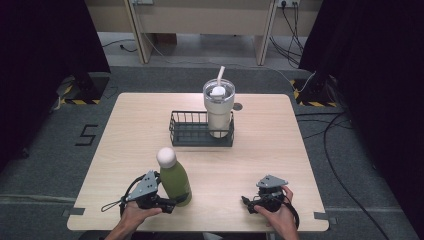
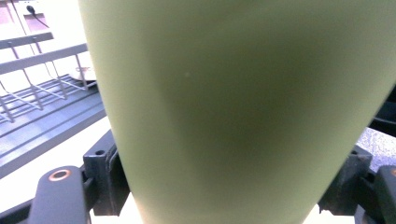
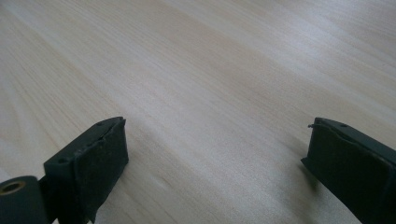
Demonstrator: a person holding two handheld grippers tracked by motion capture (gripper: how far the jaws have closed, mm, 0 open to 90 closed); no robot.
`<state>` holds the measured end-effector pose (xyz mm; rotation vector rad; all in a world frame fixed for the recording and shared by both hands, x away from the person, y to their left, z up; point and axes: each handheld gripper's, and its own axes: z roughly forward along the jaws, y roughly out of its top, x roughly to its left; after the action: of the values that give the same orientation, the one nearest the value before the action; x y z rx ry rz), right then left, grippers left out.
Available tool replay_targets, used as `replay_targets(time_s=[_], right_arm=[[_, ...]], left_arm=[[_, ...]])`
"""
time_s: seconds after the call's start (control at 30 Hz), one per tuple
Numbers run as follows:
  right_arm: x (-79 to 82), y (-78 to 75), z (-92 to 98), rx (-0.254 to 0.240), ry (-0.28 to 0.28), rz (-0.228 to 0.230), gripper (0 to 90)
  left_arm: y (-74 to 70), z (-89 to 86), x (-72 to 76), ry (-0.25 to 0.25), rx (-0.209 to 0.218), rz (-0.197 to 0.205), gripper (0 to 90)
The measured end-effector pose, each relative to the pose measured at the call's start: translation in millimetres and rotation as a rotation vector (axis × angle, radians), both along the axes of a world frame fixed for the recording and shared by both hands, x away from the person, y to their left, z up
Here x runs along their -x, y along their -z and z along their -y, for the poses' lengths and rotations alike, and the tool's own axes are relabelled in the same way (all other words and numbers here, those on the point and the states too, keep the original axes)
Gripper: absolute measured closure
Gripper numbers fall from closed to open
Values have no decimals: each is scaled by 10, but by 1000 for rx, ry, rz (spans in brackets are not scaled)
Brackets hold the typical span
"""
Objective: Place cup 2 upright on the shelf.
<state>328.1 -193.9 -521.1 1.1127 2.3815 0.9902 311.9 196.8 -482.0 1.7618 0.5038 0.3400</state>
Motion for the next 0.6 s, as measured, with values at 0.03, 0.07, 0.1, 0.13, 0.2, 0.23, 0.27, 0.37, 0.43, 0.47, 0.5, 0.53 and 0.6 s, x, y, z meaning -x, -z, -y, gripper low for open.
replay_targets(time_s=[0.03, 0.07, 0.1, 0.13, 0.2, 0.23, 0.27, 0.37, 0.43, 0.47, 0.5, 0.53, 0.6], right_arm=[[0, 0, 0, 0, 0, 0, 58], [0, 0, -1, 0, 0, 0, 57], [0, 0, -1, 0, 0, 0, 57], [0, 0, -1, 0, 0, 0, 57], [0, 0, -1, 0, 0, 0, 57], [0, 0, -1, 0, 0, 0, 57], [0, 0, -1, 0, 0, 0, 57], [-1, 0, -1, 0, 0, 0, 57], [0, 0, -2, 0, 0, 0, 57], [0, 0, -2, 0, 0, 0, 57], [0, 0, -2, 0, 0, 0, 57], [0, 0, -2, 0, 0, 0, 57], [-1, 0, -2, 1, 0, -1, 55]], left_arm=[[0, 0, 0, 0, 0, 0, 205], [-23, -18, -31, -7, 6, 0, 205], [-23, -18, -31, -7, 6, 0, 205], [-48, -31, -63, -10, 5, 3, 205], [-67, -41, -89, -10, 1, 5, 205], [-97, -60, -138, -20, -13, 14, 205], [-97, -60, -138, -20, -13, 14, 205], [-147, -82, -211, -32, -21, 22, 205], [-173, -86, -252, -34, -26, 25, 205], [-179, -88, -270, -35, -27, 25, 205], [-183, -90, -302, -39, -25, 24, 205], [-183, -92, -330, -41, -25, 22, 205], [-179, -92, -375, -48, -31, 23, 205]])
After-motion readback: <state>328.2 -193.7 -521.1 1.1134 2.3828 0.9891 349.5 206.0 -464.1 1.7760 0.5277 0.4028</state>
